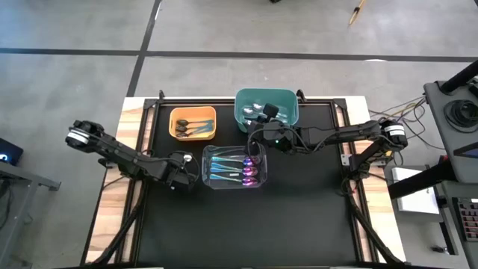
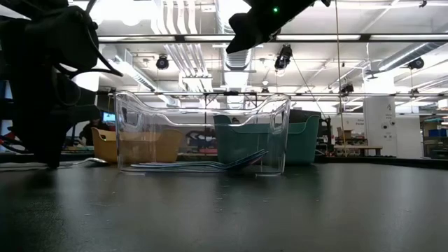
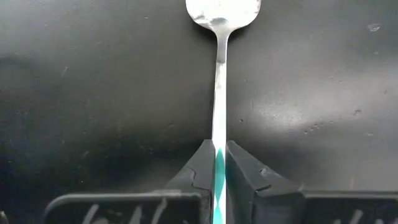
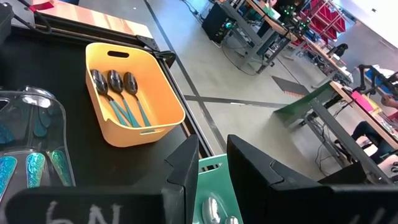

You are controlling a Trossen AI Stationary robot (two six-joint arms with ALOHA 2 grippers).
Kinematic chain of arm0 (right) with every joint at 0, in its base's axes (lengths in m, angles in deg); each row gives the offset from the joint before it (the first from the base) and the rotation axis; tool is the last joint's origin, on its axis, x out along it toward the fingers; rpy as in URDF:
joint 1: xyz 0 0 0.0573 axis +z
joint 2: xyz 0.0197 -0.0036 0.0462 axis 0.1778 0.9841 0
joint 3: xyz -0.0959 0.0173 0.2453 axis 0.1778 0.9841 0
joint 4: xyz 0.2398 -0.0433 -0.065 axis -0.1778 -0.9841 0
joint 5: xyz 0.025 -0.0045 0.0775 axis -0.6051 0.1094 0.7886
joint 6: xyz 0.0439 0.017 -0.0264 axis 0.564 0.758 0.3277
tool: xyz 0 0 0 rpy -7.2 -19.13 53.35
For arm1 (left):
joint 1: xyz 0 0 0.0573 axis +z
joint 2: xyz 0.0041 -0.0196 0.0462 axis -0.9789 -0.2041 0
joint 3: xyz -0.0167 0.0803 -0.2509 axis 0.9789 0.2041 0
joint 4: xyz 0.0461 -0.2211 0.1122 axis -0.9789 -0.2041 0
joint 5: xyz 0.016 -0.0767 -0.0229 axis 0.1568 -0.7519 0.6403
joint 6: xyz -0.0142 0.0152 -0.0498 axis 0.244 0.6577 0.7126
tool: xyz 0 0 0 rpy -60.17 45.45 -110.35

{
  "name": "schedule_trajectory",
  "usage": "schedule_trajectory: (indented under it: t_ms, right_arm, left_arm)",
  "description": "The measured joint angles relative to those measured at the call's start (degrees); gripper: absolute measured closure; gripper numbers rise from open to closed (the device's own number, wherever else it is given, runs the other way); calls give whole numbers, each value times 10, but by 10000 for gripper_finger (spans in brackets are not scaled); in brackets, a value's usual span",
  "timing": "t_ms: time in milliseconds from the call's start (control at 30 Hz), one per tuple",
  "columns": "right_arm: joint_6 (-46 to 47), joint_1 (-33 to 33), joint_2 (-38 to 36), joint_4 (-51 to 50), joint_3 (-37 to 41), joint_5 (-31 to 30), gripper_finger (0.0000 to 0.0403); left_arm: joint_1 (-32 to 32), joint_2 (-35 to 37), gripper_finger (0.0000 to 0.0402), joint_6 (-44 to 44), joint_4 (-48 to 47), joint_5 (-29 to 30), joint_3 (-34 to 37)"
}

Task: Sort silverware by color (type)
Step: Put the blue patterned spoon into the green bin

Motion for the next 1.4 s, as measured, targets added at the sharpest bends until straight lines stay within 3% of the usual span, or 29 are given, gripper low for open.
schedule_trajectory:
  t_ms: [433, 667, 800, 967, 1067, 1267, 1400]
  right_arm:
    - [-2, 0, 0, 0, 3, 1, 326]
    - [-4, 0, 0, 0, 4, 75, 326]
    - [-4, 0, 0, 2, 4, 106, 326]
    - [13, 0, 0, 2, 4, 107, 326]
    - [18, 0, 0, 3, 6, 133, 326]
    - [17, 0, 0, 17, 9, 263, 326]
    - [16, 0, -5, 22, 12, 280, 326]
  left_arm:
    - [-22, 86, 400, -8, -49, -6, -32]
    - [-23, 151, 401, -17, -174, 54, -114]
    - [-25, 175, 401, -46, -231, 121, -168]
    - [-26, 192, 401, -185, -179, 210, -216]
    - [-26, 201, 401, -316, -106, 239, -225]
    - [-23, 233, 401, -693, 137, 228, -204]
    - [-7, 259, 401, -861, 264, 208, -187]
